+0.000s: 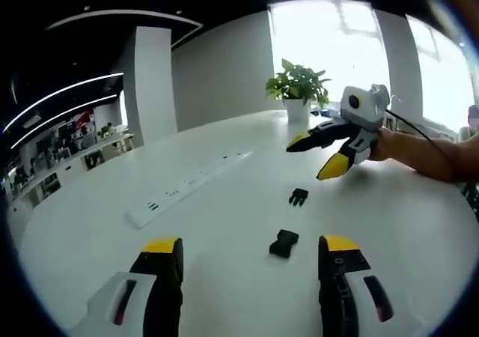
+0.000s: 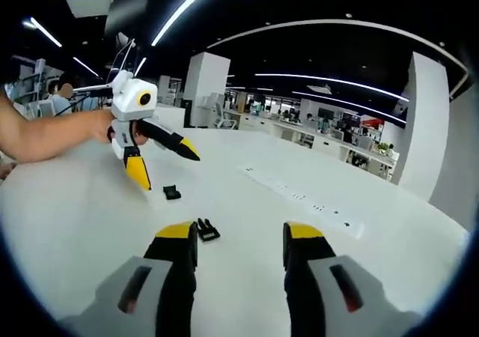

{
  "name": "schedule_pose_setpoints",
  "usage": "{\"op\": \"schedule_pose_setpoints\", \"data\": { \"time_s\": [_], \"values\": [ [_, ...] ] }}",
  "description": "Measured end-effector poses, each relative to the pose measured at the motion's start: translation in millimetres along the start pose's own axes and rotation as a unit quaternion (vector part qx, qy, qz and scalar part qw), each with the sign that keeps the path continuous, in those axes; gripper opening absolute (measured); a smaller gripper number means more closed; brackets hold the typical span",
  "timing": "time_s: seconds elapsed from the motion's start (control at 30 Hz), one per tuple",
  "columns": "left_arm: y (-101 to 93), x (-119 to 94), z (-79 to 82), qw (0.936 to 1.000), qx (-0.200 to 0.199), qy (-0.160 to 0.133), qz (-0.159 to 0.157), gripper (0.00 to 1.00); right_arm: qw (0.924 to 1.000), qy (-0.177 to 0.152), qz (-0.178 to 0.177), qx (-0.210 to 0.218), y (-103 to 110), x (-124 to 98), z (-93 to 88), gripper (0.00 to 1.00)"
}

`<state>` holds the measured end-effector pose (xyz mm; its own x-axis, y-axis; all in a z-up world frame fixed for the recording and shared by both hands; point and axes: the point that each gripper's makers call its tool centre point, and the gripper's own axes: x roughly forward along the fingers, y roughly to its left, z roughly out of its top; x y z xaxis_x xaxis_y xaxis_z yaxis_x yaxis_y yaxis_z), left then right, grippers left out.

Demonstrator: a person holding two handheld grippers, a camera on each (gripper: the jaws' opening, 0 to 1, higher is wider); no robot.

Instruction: Snap the two parts of the plastic buckle together until the buckle closes and remains connected.

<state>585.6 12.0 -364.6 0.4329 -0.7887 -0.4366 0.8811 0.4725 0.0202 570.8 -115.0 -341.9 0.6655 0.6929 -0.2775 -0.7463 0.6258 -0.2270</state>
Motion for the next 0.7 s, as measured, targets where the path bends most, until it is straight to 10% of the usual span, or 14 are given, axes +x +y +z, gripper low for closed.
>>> {"op": "schedule_pose_setpoints", "data": {
  "time_s": [0.7],
  "values": [
    [-21.5,-1.6,0.0,0.9978,0.003,-0.014,-0.065,0.65,0.9947,0.008,0.103,0.0,38.2,13.8,2.0,0.5]
  ]
}}
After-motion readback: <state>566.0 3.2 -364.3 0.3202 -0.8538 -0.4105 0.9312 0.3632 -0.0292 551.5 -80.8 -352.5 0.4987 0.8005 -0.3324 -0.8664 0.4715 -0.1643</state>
